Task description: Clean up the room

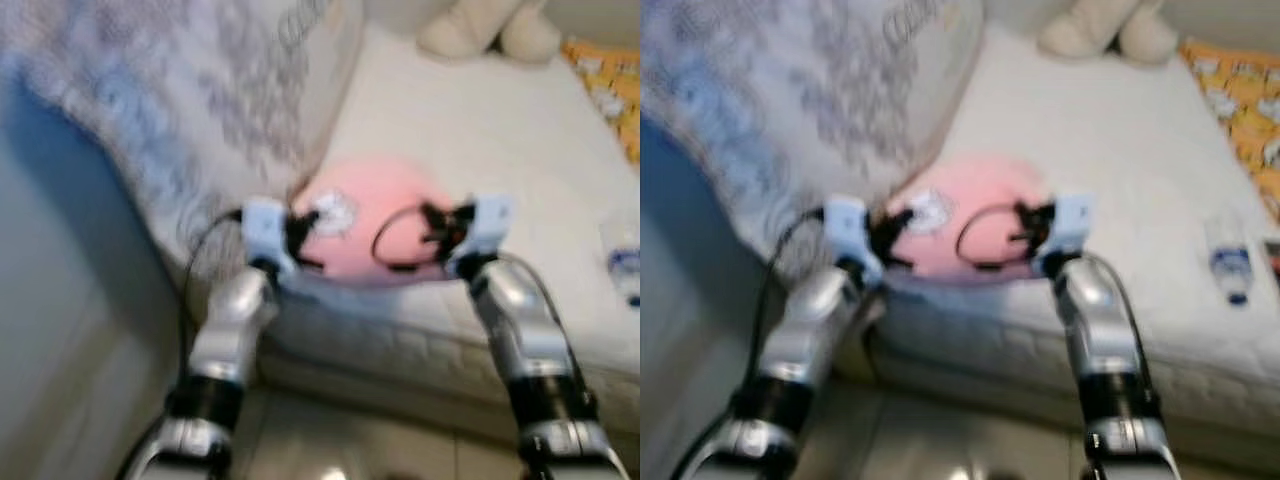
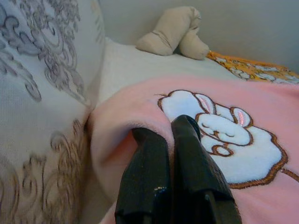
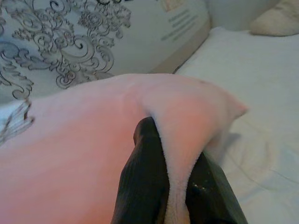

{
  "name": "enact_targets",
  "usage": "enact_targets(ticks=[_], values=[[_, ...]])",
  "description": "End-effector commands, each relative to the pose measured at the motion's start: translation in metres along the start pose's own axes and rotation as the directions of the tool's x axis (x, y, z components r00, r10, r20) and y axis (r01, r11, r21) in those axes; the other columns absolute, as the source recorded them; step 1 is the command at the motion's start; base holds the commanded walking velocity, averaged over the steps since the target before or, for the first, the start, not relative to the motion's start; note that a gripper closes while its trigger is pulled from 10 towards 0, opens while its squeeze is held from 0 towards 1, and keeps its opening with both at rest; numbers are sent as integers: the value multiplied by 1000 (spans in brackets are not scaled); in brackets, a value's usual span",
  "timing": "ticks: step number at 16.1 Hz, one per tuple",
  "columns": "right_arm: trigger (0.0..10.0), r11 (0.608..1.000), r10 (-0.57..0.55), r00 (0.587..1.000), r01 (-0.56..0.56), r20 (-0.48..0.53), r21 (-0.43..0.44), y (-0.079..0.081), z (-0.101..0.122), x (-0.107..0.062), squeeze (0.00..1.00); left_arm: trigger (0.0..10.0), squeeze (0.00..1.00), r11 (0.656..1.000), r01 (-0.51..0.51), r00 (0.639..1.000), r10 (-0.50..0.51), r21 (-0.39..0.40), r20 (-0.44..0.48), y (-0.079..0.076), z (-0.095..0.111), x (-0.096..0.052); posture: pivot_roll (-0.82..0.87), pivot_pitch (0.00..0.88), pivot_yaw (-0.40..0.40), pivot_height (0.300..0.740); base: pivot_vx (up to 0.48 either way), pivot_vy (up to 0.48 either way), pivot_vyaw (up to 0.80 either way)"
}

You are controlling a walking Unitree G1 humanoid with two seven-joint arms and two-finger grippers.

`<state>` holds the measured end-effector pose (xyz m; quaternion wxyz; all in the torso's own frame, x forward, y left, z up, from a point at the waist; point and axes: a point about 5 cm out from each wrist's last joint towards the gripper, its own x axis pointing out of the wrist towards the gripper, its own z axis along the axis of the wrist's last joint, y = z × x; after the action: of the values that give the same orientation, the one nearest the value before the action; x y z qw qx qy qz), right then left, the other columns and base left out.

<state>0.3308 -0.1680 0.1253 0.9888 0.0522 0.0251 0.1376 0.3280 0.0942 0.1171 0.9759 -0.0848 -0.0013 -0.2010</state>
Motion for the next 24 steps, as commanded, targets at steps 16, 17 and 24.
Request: enact_targets(ticks=[16,17,24], values=[[0,948,-18,980,80,199,-307,-51,117,38,0,3412,0,999,-43,988,44,-6,148,-10,74,69,-110,17,27,740,450,0,0],[1412,944,4,983,57,184,-326,-49,117,42,0,10000,0,999,-54,987,54,-6,149,-10,72,69,-113,28,29,740,0,0,0],[10000,965,-88,970,27,-227,-259,-71,-17,8,0,10000,0,991,-121,992,119,61,32,-19,7,46,-62,216,-15,740,0,0,0]])
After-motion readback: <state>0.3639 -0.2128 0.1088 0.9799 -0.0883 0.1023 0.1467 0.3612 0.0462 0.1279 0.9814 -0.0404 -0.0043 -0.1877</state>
